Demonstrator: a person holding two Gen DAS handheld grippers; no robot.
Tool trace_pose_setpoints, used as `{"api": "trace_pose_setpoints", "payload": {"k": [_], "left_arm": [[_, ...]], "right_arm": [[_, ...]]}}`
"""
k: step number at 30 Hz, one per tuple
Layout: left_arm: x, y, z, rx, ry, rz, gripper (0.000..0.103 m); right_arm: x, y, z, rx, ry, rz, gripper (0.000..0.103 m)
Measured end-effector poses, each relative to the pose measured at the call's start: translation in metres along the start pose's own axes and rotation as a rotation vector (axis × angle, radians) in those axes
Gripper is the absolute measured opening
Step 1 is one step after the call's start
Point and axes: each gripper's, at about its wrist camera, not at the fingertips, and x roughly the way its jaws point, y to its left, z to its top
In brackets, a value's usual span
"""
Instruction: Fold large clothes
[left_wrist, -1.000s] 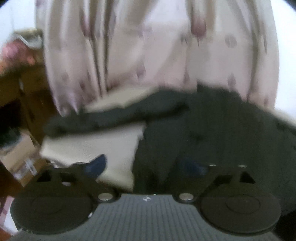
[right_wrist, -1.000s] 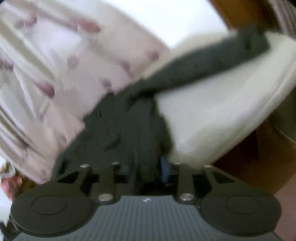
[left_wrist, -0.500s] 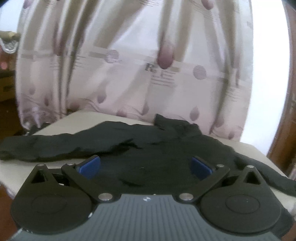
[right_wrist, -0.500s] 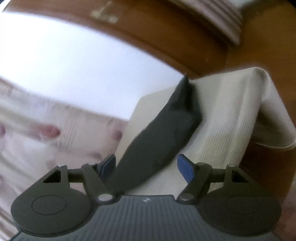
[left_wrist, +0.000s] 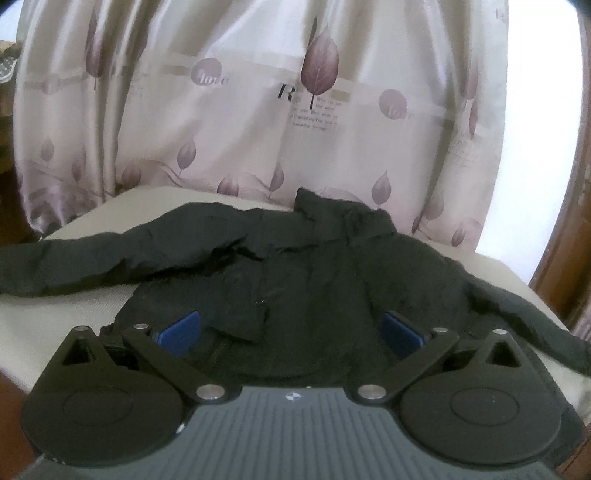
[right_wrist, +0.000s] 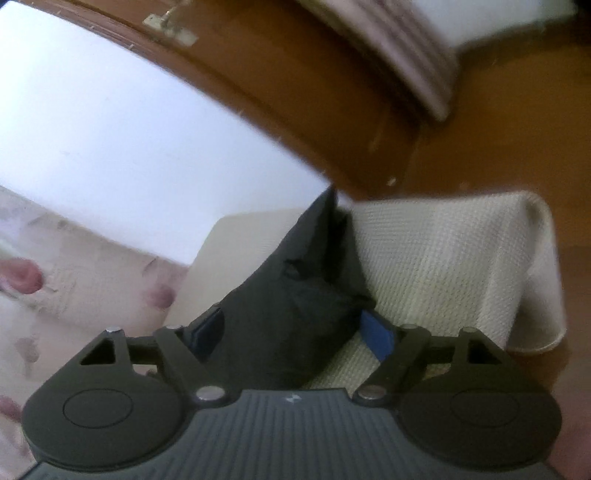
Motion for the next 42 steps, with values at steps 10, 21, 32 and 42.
{"api": "trace_pose_setpoints", "payload": {"k": [10, 21, 32, 42], "left_arm": [[0.018, 0.008, -0.006, -0.056, 0.067, -0.02, 0.103], [0.027, 0.02, -0.01, -0.059, 0.099, -0.031, 0.103], [0.037, 0.009, -0.018, 0.01, 0.128, -0.026, 0.103], [0.051, -0.006, -0.018, 0.176, 0.172, 0.087, 0.103]], "right_arm": [[0.025, 0.013, -0.008, -0.053, 0.041, -0.04, 0.091], [0.003, -0.004, -0.027, 0.158, 0.016, 0.031, 0.091], [0.032, 0.014, -0.031, 0.046, -0.014, -0.015, 0.076], [0.044, 0.041, -0.007, -0.032, 0.044, -0.078, 0.012]]}}
